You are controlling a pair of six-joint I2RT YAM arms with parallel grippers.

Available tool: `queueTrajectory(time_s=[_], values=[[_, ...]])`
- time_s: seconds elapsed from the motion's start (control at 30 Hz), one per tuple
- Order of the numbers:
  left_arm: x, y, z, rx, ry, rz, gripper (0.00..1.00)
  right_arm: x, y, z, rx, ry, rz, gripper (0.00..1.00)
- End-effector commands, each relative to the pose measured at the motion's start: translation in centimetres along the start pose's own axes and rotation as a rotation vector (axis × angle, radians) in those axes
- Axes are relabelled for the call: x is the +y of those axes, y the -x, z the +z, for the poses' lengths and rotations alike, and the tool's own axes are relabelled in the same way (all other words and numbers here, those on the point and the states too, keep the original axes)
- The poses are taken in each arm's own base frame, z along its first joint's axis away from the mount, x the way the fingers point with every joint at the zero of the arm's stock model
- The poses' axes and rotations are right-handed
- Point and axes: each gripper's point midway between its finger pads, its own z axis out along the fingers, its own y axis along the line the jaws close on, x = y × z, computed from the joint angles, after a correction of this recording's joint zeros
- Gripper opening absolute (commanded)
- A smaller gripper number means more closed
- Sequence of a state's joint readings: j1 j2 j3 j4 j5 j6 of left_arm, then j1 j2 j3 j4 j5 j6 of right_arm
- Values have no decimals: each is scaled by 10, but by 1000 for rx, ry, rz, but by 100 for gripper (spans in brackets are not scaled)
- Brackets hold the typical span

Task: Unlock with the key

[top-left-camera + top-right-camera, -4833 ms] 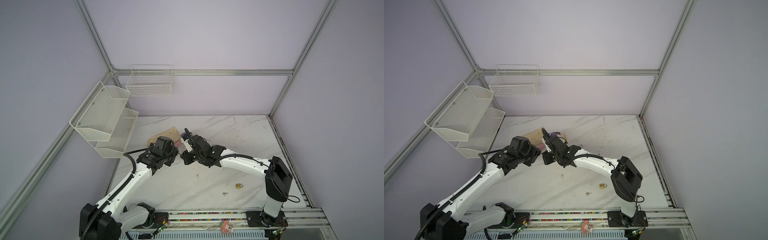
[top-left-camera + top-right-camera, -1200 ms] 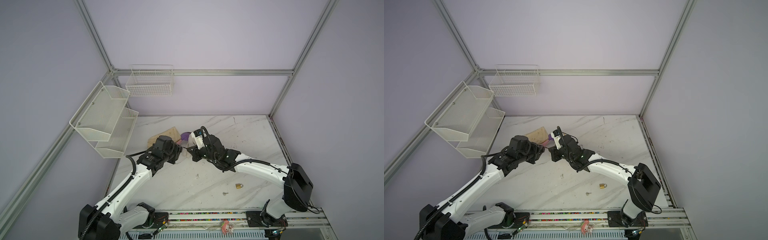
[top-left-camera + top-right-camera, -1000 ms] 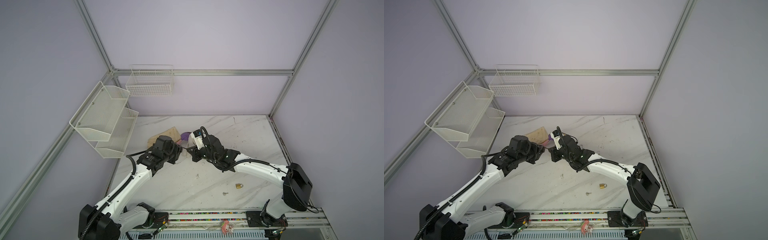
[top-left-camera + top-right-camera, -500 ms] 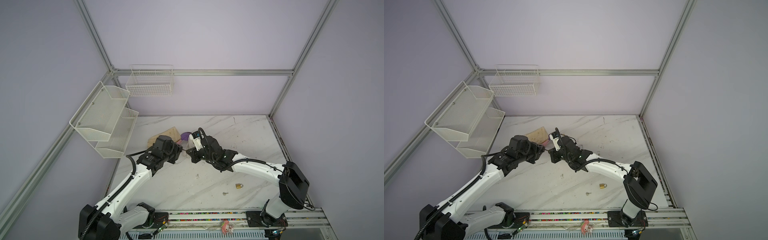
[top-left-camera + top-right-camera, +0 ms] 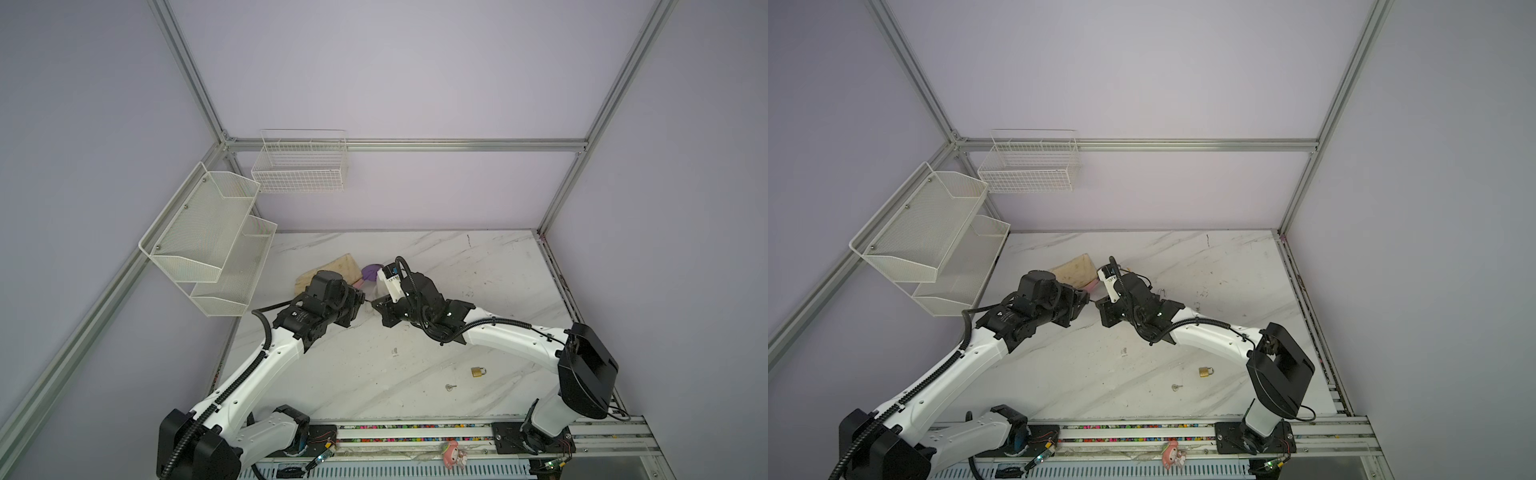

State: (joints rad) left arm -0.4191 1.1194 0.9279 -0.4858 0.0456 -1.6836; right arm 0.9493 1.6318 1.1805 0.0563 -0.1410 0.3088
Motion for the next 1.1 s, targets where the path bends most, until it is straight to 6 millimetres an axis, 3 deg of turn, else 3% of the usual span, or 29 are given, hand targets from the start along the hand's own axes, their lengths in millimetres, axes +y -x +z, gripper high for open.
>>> queueTrajectory(time_s=[0.0, 0.13, 0.47, 0.73, 0.8, 0.93, 1.07], values=[[-39, -7, -16, 34, -119, 23, 0, 8, 18, -4, -61, 6, -11, 0], [-38, -8, -15, 37, -115, 24, 0, 10, 26, -9, -86, 10, -15, 0], [-41, -7, -15, 34, -120, 28, 0, 22, 20, -9, -75, 74, -13, 0], [-49, -14, -19, 65, -139, 33, 0, 10, 12, -1, -67, 21, -4, 0], [-51, -17, -20, 79, -144, 32, 0, 2, 10, 2, -70, -16, -1, 0], [-56, -31, -21, 113, -151, 46, 0, 5, 20, 3, -138, -10, -14, 0], [-62, -51, -20, 147, -151, 75, 0, 24, 34, 14, -146, 39, -9, 0]])
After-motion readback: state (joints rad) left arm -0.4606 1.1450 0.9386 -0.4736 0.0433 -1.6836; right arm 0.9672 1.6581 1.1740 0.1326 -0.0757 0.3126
